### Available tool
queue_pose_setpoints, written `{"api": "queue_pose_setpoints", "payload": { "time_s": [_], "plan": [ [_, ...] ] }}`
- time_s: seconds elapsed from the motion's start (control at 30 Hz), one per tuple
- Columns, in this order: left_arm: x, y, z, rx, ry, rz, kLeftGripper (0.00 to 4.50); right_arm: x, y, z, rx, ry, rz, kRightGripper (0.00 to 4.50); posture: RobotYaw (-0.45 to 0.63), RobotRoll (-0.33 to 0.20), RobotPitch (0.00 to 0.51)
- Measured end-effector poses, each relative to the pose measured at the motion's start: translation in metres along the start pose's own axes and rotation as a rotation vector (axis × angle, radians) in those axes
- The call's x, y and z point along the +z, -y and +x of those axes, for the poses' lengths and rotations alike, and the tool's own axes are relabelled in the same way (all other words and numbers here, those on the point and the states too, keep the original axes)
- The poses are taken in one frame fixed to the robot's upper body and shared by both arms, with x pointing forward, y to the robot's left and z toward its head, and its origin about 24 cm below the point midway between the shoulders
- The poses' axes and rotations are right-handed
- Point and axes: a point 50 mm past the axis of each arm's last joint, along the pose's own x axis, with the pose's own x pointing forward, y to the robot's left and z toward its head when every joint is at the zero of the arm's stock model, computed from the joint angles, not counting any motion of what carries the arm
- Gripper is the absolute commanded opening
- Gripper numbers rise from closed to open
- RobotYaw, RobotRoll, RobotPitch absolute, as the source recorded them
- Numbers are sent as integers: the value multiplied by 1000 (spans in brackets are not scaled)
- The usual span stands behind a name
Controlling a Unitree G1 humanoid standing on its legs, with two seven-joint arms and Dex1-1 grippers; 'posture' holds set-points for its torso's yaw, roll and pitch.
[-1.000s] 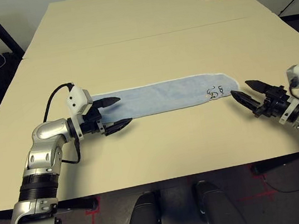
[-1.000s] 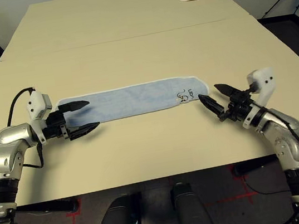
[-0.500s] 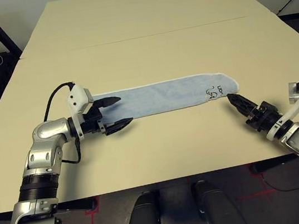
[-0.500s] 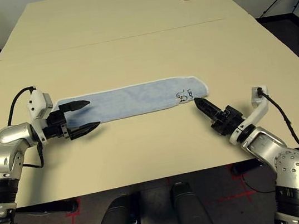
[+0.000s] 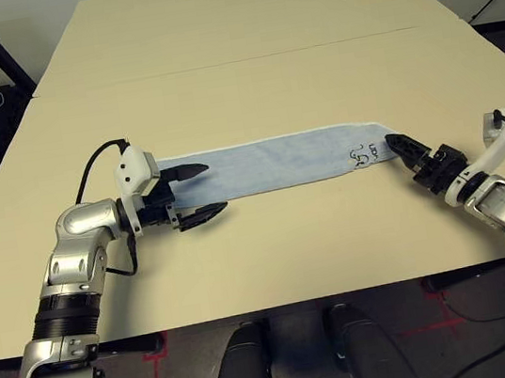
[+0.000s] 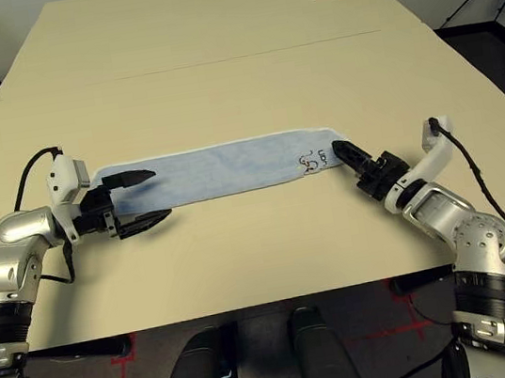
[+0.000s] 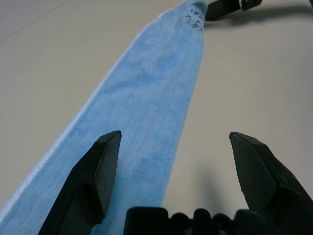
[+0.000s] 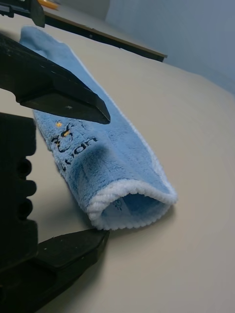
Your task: Fold the towel and set it aside.
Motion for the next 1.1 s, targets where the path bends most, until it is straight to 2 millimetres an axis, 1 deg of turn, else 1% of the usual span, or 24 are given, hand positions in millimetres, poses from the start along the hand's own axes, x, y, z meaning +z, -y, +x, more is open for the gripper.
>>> {"api": "queue_pose_setpoints", "payload": {
  "time_s": [0.2, 0.27, 0.33, 0.4, 0.63, 1.1],
  "plan": [
    [0, 1, 1, -7, -2, -1, 4486, -3, -2, 1, 1, -6, 8, 4500, 10, 0, 136],
    [-1, 1, 1, -9, -3, -1, 4500, -3, -2, 2, -3, -2, 13, 4129, 10, 0, 136],
    [-1, 1, 1, -12, -5, -1, 4500, -5, -1, 3, -9, -4, 18, 3527, 9, 0, 135],
    [-1, 1, 1, -20, -16, 1, 4500, -7, -1, 4, -16, -6, 22, 2738, 8, 0, 135],
    [-2, 1, -1, -28, -32, -8, 4500, -4, -5, 10, -22, 8, 8, 51, 11, 0, 133],
    [-3, 2, -2, -35, -45, -28, 4500, -4, -5, 9, -22, 6, -12, 51, 7, 0, 129]
  ]
}}
